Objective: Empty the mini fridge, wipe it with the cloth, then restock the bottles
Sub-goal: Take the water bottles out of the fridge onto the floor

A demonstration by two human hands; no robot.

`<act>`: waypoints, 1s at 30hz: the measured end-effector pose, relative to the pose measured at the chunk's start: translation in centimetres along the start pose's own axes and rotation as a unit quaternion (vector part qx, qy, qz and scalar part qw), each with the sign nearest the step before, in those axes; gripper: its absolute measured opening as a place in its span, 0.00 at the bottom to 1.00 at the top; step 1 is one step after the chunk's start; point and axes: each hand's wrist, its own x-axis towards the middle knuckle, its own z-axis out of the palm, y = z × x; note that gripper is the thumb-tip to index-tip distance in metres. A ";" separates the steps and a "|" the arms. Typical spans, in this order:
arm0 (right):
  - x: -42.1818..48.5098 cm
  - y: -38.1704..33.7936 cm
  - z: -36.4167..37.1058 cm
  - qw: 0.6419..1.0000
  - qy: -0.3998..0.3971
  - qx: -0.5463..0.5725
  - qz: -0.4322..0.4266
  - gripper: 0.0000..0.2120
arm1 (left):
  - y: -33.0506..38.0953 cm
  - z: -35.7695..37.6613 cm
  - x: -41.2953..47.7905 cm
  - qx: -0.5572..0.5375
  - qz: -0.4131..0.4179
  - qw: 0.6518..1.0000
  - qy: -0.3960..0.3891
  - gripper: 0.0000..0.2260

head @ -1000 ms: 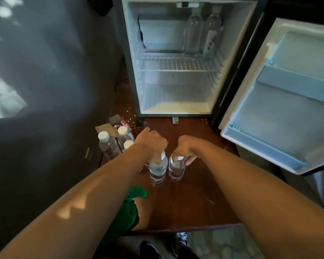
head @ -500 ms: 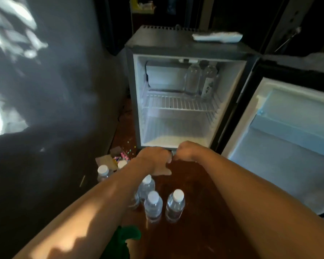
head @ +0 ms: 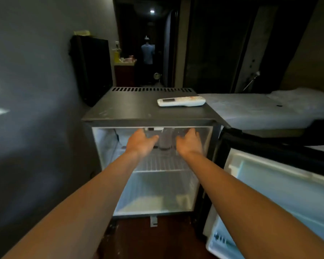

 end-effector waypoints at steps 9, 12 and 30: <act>9.5 2.1 4.9 0.998 -0.019 -0.064 0.003 0.19 | 0.0 7.2 7.1 -0.051 -0.093 0.994 -0.034 0.16; 10.9 2.9 5.8 0.994 -0.026 -0.102 -0.004 0.19 | 0.7 8.8 8.9 -0.002 -0.082 0.996 -0.032 0.18; -6.6 -0.2 -2.4 0.998 0.014 -0.033 -0.048 0.16 | 1.5 -0.8 -6.6 0.175 0.085 0.980 0.026 0.16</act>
